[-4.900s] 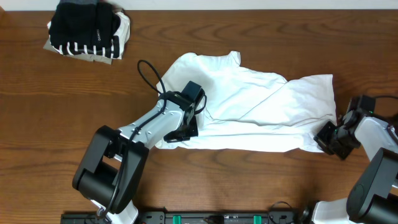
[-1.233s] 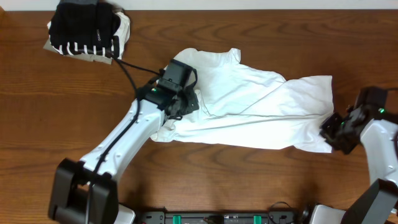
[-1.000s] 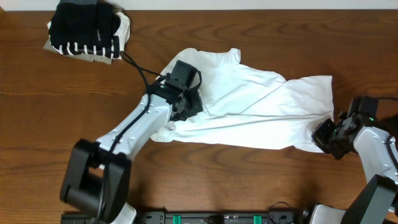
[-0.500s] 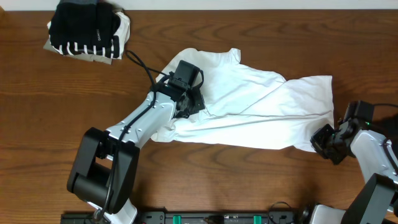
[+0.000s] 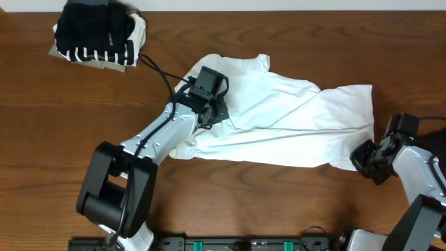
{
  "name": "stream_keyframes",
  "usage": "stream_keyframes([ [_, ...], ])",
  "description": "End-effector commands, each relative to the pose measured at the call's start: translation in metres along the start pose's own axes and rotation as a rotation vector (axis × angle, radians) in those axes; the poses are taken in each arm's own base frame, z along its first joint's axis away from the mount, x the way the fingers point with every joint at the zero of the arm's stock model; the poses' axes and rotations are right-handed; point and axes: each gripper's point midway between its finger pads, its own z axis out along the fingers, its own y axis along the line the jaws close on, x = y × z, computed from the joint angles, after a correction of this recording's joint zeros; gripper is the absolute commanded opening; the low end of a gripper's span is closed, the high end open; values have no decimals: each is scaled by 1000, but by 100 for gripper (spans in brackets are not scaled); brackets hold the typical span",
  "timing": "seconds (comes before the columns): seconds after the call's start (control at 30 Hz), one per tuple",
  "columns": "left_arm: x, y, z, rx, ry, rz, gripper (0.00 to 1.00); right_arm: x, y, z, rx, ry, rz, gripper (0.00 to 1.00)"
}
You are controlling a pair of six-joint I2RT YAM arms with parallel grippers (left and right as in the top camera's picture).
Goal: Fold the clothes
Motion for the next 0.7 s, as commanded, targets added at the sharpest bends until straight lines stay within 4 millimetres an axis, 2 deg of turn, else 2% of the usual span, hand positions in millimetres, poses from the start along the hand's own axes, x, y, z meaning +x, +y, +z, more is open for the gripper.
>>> stream_keyframes([
  [0.0,4,10,15,-43,21,-4,6,1,-3,1,21,-6,13,7],
  [0.13,9,16,24,-62,44,-5,6,0,-3,1,22,-10,13,3],
  [0.33,10,17,26,-66,47,-5,6,-3,-8,2,52,-26,25,3],
  [0.67,10,18,26,-72,44,-5,7,-5,-22,21,104,14,71,1],
])
